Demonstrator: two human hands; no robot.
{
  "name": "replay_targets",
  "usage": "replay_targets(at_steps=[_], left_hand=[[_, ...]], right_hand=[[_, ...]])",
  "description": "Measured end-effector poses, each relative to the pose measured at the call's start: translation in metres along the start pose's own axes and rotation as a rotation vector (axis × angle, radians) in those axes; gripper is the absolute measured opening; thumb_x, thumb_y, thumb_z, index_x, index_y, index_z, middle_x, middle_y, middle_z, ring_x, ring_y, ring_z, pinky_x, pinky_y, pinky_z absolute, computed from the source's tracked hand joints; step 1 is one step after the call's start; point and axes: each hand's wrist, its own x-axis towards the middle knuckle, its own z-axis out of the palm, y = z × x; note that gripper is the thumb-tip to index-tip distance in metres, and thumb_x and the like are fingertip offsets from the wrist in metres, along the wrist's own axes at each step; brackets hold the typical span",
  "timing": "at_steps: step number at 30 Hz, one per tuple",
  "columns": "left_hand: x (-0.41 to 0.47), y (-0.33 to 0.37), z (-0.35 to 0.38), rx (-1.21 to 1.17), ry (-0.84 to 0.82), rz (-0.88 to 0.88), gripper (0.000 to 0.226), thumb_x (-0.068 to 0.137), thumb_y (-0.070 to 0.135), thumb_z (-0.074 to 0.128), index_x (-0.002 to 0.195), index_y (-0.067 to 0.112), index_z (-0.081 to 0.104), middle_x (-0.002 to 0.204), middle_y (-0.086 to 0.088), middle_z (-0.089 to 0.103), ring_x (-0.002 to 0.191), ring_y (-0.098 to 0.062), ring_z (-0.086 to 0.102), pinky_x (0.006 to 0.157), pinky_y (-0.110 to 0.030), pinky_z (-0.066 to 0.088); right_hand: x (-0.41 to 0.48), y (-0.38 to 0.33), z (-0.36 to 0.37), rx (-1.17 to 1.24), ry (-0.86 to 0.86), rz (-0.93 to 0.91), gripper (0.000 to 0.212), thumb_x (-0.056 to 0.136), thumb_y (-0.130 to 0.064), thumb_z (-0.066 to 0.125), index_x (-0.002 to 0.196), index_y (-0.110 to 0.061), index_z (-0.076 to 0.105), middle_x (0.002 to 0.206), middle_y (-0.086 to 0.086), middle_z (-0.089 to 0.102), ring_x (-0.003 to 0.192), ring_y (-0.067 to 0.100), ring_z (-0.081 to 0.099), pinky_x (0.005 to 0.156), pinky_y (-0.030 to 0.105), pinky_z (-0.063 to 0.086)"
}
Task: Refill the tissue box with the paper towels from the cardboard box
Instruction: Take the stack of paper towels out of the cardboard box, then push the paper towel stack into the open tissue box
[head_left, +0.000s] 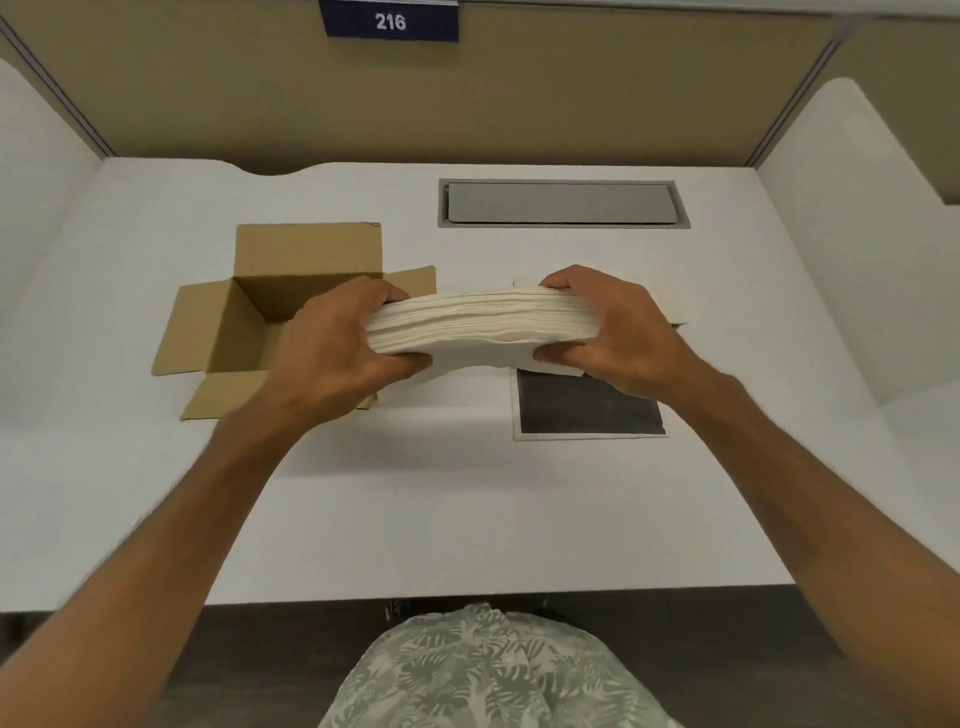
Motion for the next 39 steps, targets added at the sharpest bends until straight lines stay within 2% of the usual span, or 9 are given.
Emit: replay_targets(at_steps=[4, 9, 14, 19, 24, 27, 32, 39], left_hand=[[-0.008, 0.02, 0.038, -0.021, -0.028, 0.01, 0.044, 0.071, 0.036, 0.085, 0.108, 0.021, 0.065, 0.099, 0.006, 0.068, 0.083, -0.015, 0.061, 0.066, -0.029, 0.047], [-0.023, 0.04, 0.096, 0.003, -0.061, 0.044, 0.046, 0.072, 0.04, 0.082, 0.111, 0.023, 0.063, 0.102, 0.007, 0.066, 0.085, -0.013, 0.059, 0.068, -0.032, 0.05], [-0.04, 0.047, 0.156, 0.191, -0.166, 0.079, 0.057, 0.075, 0.044, 0.081, 0.121, 0.021, 0.058, 0.114, 0.002, 0.064, 0.092, -0.014, 0.059, 0.07, -0.026, 0.05], [-0.049, 0.049, 0.191, 0.203, -0.234, 0.045, 0.057, 0.078, 0.042, 0.08, 0.125, 0.018, 0.057, 0.117, -0.002, 0.064, 0.095, -0.018, 0.061, 0.073, -0.022, 0.04], [-0.049, 0.049, 0.211, 0.193, -0.272, 0.03, 0.057, 0.079, 0.04, 0.079, 0.127, 0.017, 0.056, 0.12, -0.004, 0.065, 0.098, -0.02, 0.063, 0.078, -0.021, 0.039], [-0.049, 0.046, 0.219, 0.202, -0.284, 0.024, 0.059, 0.079, 0.039, 0.079, 0.128, 0.016, 0.056, 0.122, -0.005, 0.064, 0.099, -0.022, 0.063, 0.081, -0.023, 0.041], [-0.056, 0.04, 0.228, 0.243, -0.294, 0.065, 0.067, 0.077, 0.039, 0.081, 0.133, 0.013, 0.053, 0.127, -0.009, 0.062, 0.105, -0.026, 0.061, 0.089, -0.035, 0.049], [-0.06, 0.035, 0.226, 0.219, -0.288, 0.052, 0.064, 0.079, 0.035, 0.081, 0.131, 0.011, 0.054, 0.128, -0.011, 0.062, 0.107, -0.027, 0.061, 0.093, -0.036, 0.048]], right_hand=[[-0.037, 0.03, -0.007, 0.032, -0.024, 0.056, 0.065, 0.075, -0.031, 0.086, 0.13, -0.024, 0.052, 0.126, -0.008, 0.058, 0.107, 0.009, 0.052, 0.09, 0.018, 0.045], [-0.09, 0.073, -0.012, 0.026, -0.116, 0.122, 0.067, 0.075, -0.018, 0.086, 0.131, -0.024, 0.051, 0.123, -0.012, 0.055, 0.104, 0.011, 0.052, 0.079, 0.0, 0.035], [-0.128, 0.11, 0.005, -0.015, -0.145, 0.153, 0.064, 0.078, -0.02, 0.084, 0.132, -0.019, 0.05, 0.129, 0.002, 0.061, 0.106, 0.015, 0.055, 0.079, 0.007, 0.036], [-0.148, 0.135, 0.025, -0.063, -0.176, 0.146, 0.06, 0.079, -0.024, 0.083, 0.129, -0.019, 0.05, 0.127, 0.004, 0.06, 0.101, 0.014, 0.053, 0.075, 0.01, 0.037], [-0.157, 0.149, 0.036, -0.091, -0.18, 0.168, 0.062, 0.08, -0.023, 0.082, 0.132, -0.016, 0.05, 0.131, 0.007, 0.06, 0.109, 0.023, 0.058, 0.079, 0.02, 0.041], [-0.161, 0.153, 0.041, -0.11, -0.181, 0.181, 0.063, 0.08, -0.024, 0.083, 0.133, -0.016, 0.049, 0.132, 0.008, 0.059, 0.11, 0.025, 0.058, 0.08, 0.022, 0.04], [-0.167, 0.158, 0.051, -0.109, -0.208, 0.209, 0.07, 0.079, -0.024, 0.083, 0.137, -0.015, 0.045, 0.136, 0.009, 0.056, 0.113, 0.025, 0.057, 0.082, 0.021, 0.041], [-0.17, 0.161, 0.054, -0.101, -0.15, 0.208, 0.067, 0.079, -0.024, 0.083, 0.134, -0.014, 0.048, 0.134, 0.01, 0.058, 0.112, 0.026, 0.058, 0.082, 0.023, 0.041]])
